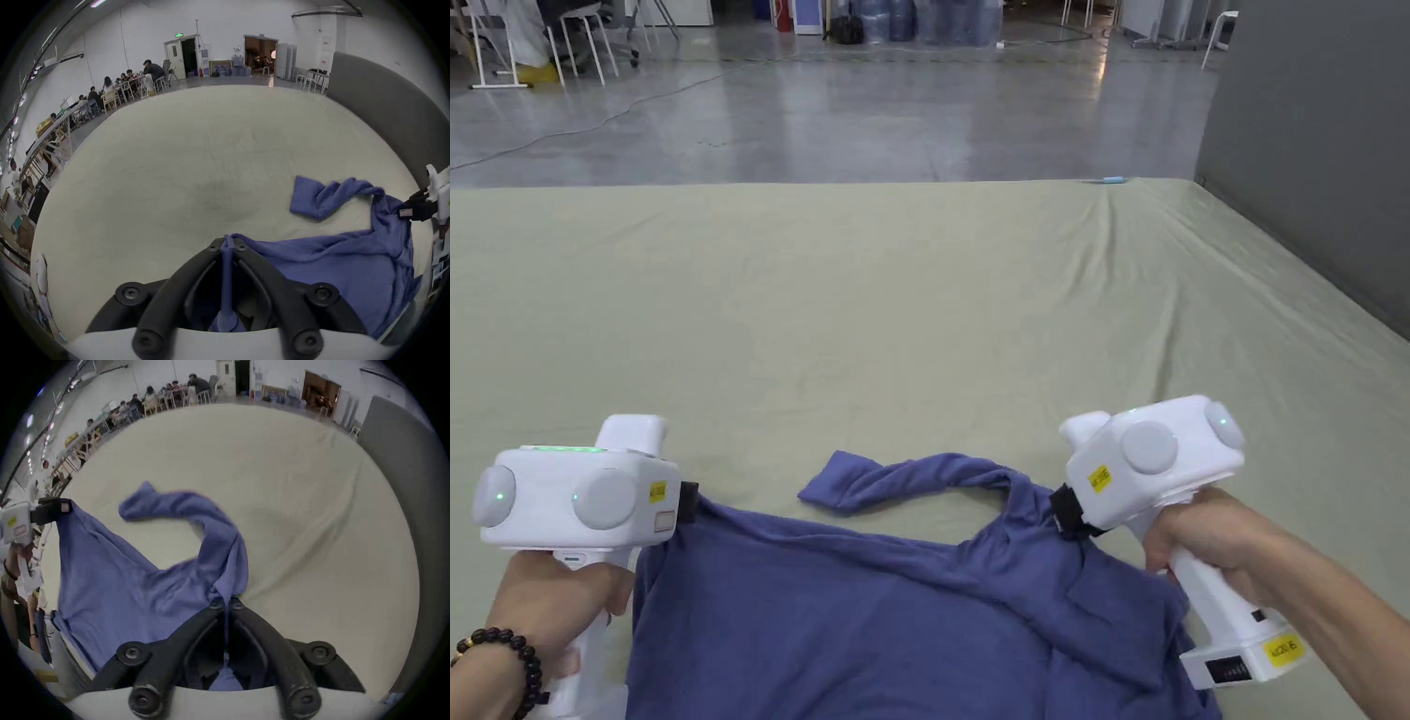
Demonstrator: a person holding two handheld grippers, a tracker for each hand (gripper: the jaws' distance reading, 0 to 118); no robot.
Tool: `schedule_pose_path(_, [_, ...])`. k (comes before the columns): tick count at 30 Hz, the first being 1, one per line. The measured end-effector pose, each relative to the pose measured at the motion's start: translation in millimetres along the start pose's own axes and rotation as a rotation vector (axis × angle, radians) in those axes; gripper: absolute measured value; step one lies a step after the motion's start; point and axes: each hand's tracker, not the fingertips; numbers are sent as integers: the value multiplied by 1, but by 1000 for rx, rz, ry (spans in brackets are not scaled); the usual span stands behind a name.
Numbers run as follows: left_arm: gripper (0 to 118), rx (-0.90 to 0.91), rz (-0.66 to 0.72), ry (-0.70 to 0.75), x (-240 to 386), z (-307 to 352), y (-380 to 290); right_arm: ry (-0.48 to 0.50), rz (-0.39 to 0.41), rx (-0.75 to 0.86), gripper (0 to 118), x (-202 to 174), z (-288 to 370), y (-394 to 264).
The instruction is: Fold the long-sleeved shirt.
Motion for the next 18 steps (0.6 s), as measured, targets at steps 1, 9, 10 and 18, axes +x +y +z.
schedule_pose_path(1, [0,32,15,-9,4,10,2,15,4,32,0,0,15,4])
schedule_pose_path(9, [0,265,59,-78,6,87,49,-26,21,357,0,14,142,72])
schedule_pose_path(10, [0,302,62,-76,6,99,60,-40,36,388,0,14,160,84])
schedule_pose_path(18, [0,518,94,-16,-8,184,146,-143,-6,636,0,28,272,180])
